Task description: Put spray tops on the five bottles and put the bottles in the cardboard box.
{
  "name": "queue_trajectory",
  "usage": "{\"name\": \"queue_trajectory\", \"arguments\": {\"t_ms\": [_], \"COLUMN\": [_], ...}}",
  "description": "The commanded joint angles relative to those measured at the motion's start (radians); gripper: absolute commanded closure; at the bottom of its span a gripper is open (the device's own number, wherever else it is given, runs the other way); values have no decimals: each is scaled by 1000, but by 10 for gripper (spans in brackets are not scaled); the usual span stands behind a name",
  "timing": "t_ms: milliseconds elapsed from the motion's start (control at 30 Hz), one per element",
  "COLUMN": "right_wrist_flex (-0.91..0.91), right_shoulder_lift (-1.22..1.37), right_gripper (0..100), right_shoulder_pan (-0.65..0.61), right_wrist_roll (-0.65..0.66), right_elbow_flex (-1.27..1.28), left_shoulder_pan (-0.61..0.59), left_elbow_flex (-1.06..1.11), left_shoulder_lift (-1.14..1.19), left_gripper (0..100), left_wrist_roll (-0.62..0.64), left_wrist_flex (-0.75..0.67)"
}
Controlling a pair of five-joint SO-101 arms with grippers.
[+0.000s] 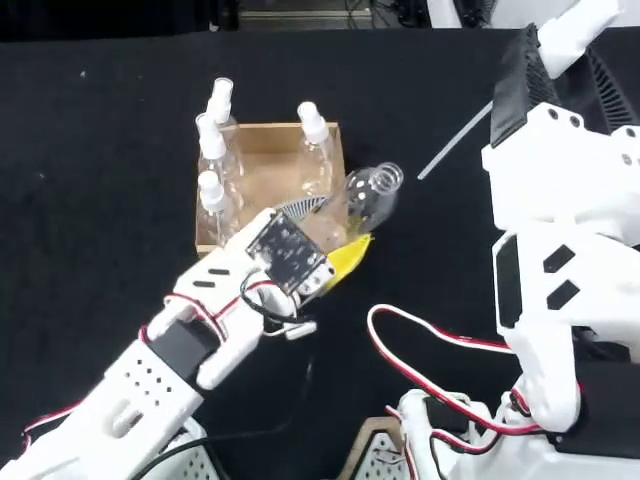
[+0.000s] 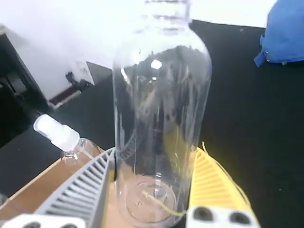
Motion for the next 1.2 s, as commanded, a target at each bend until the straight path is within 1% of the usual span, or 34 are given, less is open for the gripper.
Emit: {"name": "queue_trajectory", "arguments": {"t_ms": [0, 133, 267, 367, 500, 633, 700, 767, 833, 967, 1033, 1100, 1167], "right_wrist_flex": [-23, -23, -23, -23, -34, -34, -55, -98, -155, -284, -341, -397, -446], "right_shoulder_lift": [-10, -10, -10, -10, -24, -79, -116, -153, -191, -308, -381, -463, -553], "right_gripper": [987, 987, 986, 986, 986, 986, 986, 986, 986, 985, 984, 984, 986], "right_shoulder_pan": [12, 12, 11, 11, 11, 11, 11, 11, 9, -66, -106, -150, -199], "right_wrist_roll": [8, 3, 2, 8, 8, 9, 17, 55, 66, 72, 83, 138, 190], "right_elbow_flex": [-50, -50, -50, -45, -18, 2, 35, 91, 165, 331, 426, 518, 607], "left_shoulder_pan": [10, 19, 87, 137, 168, 160, 157, 157, 157, 163, 166, 162, 156], "left_elbow_flex": [71, 137, 194, 263, 367, 515, 552, 550, 552, 552, 552, 552, 552], "left_shoulder_lift": [-18, -18, -18, -18, -18, -18, -8, -15, -17, -17, -17, -17, -17], "left_gripper": [969, 969, 969, 969, 969, 970, 970, 970, 970, 970, 970, 970, 970], "left_wrist_roll": [2, 3, 3, -2, 3, 3, 3, 3, 3, 5, 5, 15, 78], "left_wrist_flex": [-198, -272, -334, -433, -672, -953, -1051, -1034, -979, -858, -836, -833, -832]}}
